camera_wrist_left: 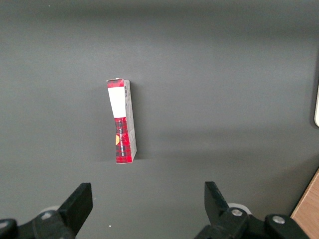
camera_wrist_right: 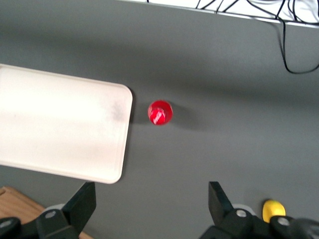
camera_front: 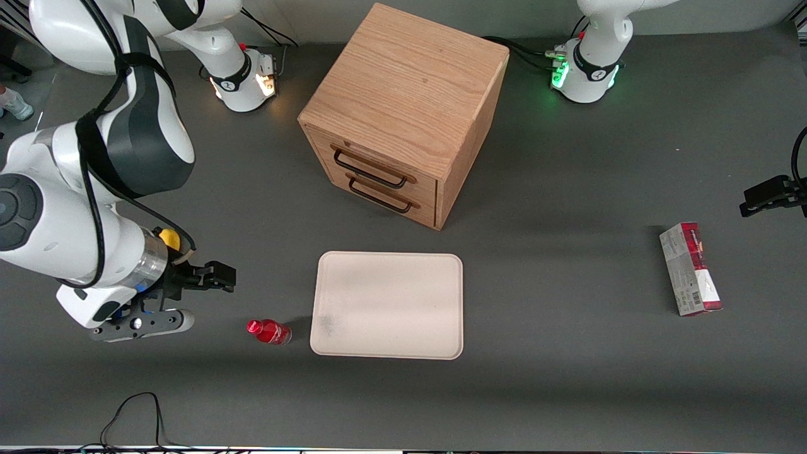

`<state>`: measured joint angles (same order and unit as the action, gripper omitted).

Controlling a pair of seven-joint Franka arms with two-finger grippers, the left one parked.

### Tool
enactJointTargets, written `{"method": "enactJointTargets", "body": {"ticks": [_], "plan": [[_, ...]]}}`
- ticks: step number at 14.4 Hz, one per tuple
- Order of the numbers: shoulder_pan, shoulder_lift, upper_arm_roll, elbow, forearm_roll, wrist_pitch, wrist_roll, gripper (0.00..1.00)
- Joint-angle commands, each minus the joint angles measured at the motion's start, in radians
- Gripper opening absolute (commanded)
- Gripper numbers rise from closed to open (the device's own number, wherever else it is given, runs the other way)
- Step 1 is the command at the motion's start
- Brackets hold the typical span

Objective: Place coke bottle on tray
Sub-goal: 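Move the open right gripper down toward the red Coca-Cola bottle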

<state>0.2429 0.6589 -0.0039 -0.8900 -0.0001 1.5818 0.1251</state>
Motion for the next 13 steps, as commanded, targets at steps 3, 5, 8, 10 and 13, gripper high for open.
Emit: {"method": "enactJointTargets", "body": {"ticks": [3,5,8,10,13], "plan": [[-0.008,0.151,0.007,0.045,0.002,0.119,-0.012,1.00],[-0.010,0.204,0.005,0.043,-0.001,0.173,-0.008,1.00],[-0.010,0.268,0.005,0.037,-0.001,0.247,-0.008,1.00],[-0.010,0.295,0.007,0.034,0.002,0.268,-0.008,1.00],[-0.008,0.306,0.007,0.017,0.003,0.274,-0.010,1.00]]}}
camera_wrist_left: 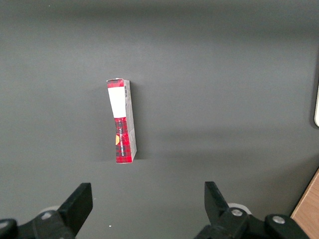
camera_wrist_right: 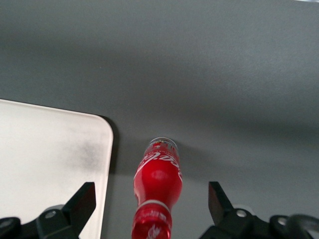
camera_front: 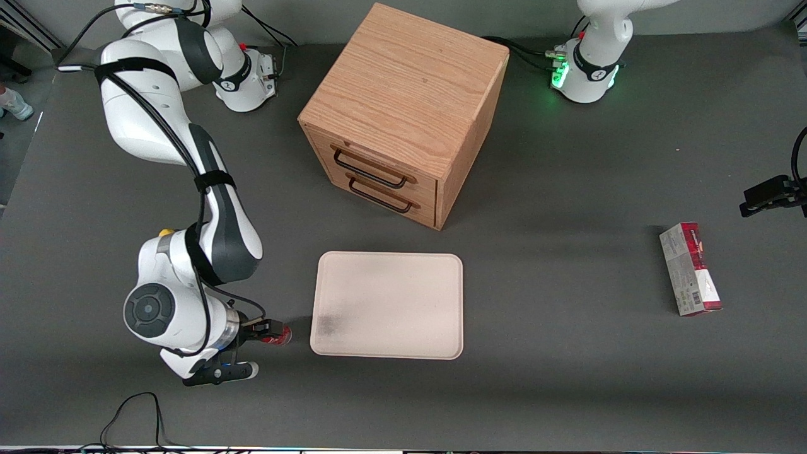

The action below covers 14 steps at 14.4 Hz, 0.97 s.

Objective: Place coke bottle on tray
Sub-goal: 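Close the right gripper around the red Coca-Cola bottle's body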

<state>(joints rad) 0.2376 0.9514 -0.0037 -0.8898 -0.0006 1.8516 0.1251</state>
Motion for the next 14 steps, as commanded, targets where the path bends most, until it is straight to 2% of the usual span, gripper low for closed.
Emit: {"method": "enactJointTargets", "body": {"ticks": [1,13,14], "plan": [[-0.004,0.009,0.007,0.006,0.005,0.005,-0.015,1.00],[-0.006,-0.043,0.007,-0.069,0.008,-0.012,-0.022,1.00],[-0.006,-0.045,0.007,-0.067,0.008,-0.017,-0.021,0.97]]}}
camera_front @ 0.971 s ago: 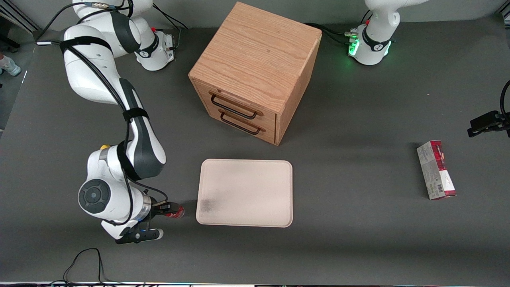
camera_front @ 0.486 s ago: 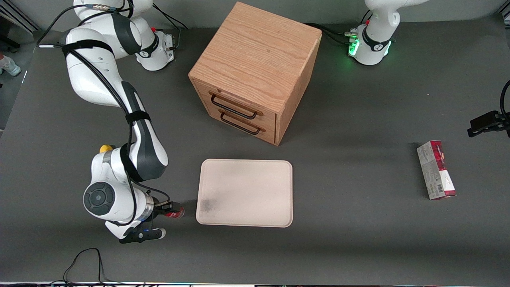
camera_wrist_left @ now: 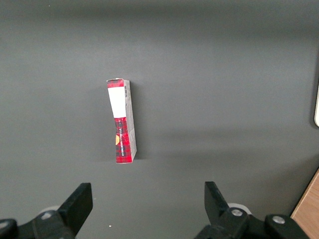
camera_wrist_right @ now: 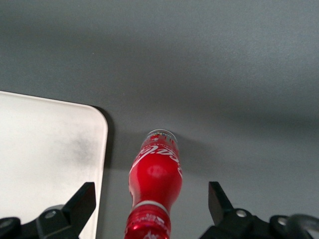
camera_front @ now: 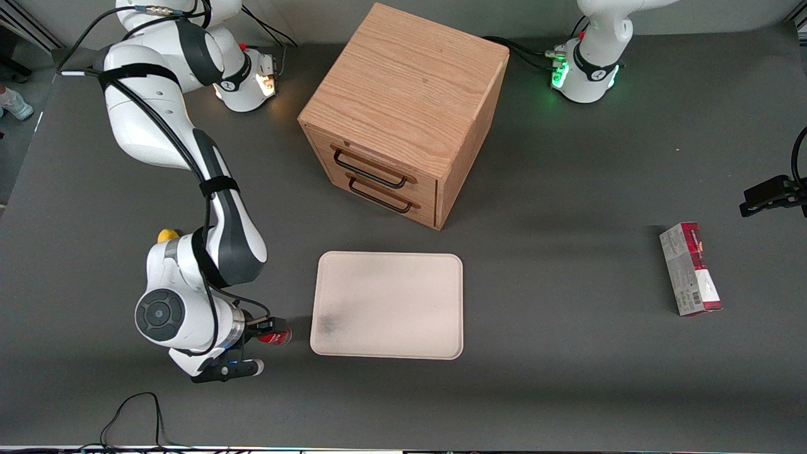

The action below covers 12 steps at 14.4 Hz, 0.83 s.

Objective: Place coke bottle on tray
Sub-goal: 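Close the right gripper around the red Coca-Cola bottle's body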

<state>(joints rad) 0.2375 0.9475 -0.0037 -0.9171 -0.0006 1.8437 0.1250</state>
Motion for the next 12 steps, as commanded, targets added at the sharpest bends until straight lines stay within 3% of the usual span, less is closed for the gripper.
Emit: {"method": "enactJointTargets", "body": {"ticks": [1,4,6,7,12], "plan": [[-0.006,-0.042,0.007,-0.040,0.008,-0.020,-0.021,0.88],[-0.004,-0.046,0.007,-0.040,0.008,-0.023,-0.022,0.45],[-0.004,-0.046,0.007,-0.040,0.008,-0.023,-0.022,0.10],[-0.004,-0.046,0.007,-0.040,0.008,-0.024,-0.022,0.00],[-0.004,-0.073,0.002,-0.029,-0.002,-0.072,-0.024,0.00]]}}
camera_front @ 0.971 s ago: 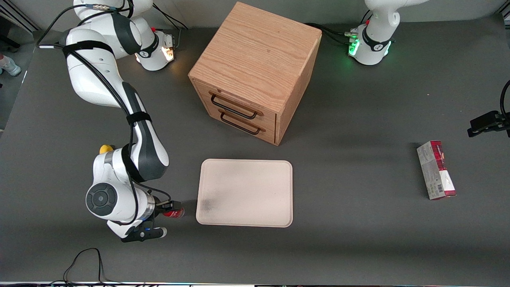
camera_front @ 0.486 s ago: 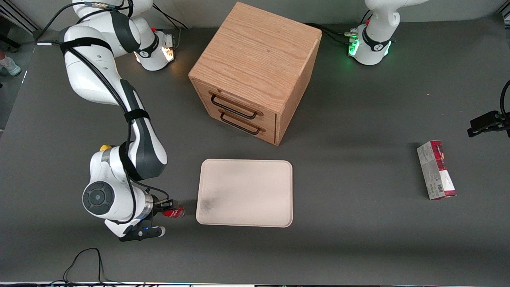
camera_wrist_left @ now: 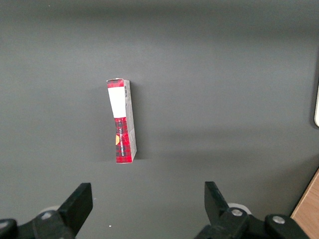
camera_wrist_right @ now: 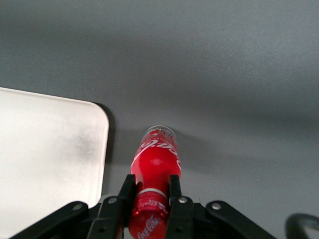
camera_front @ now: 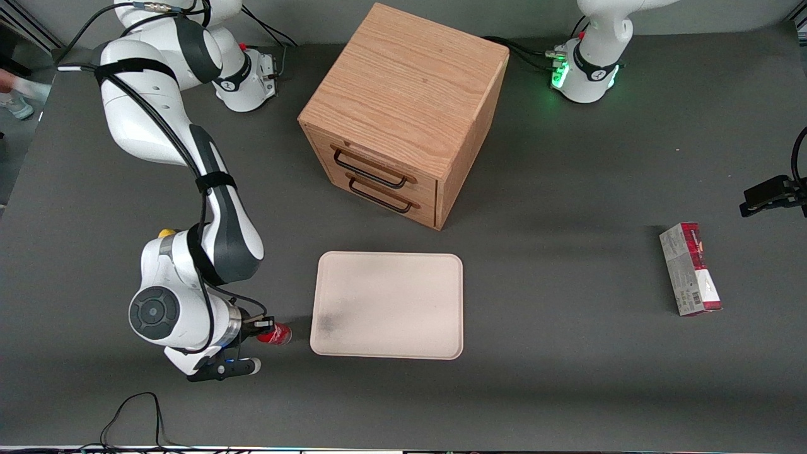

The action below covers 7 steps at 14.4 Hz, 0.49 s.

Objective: Place coke bottle on tray
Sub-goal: 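Close the right gripper around the red Coca-Cola bottle's body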

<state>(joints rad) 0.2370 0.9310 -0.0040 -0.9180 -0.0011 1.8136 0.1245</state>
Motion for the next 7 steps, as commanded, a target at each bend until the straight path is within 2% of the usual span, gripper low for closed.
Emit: {"method": "enactJointTargets", "body": {"ticks": [1,4,7], "plan": [[-0.004,-0.061,0.002,-0.022,-0.003,-0.052,-0.023,0.00],[-0.004,-0.122,-0.005,-0.022,-0.005,-0.095,-0.023,0.00],[-0.004,-0.204,-0.008,-0.006,-0.005,-0.210,-0.023,0.00]]}}
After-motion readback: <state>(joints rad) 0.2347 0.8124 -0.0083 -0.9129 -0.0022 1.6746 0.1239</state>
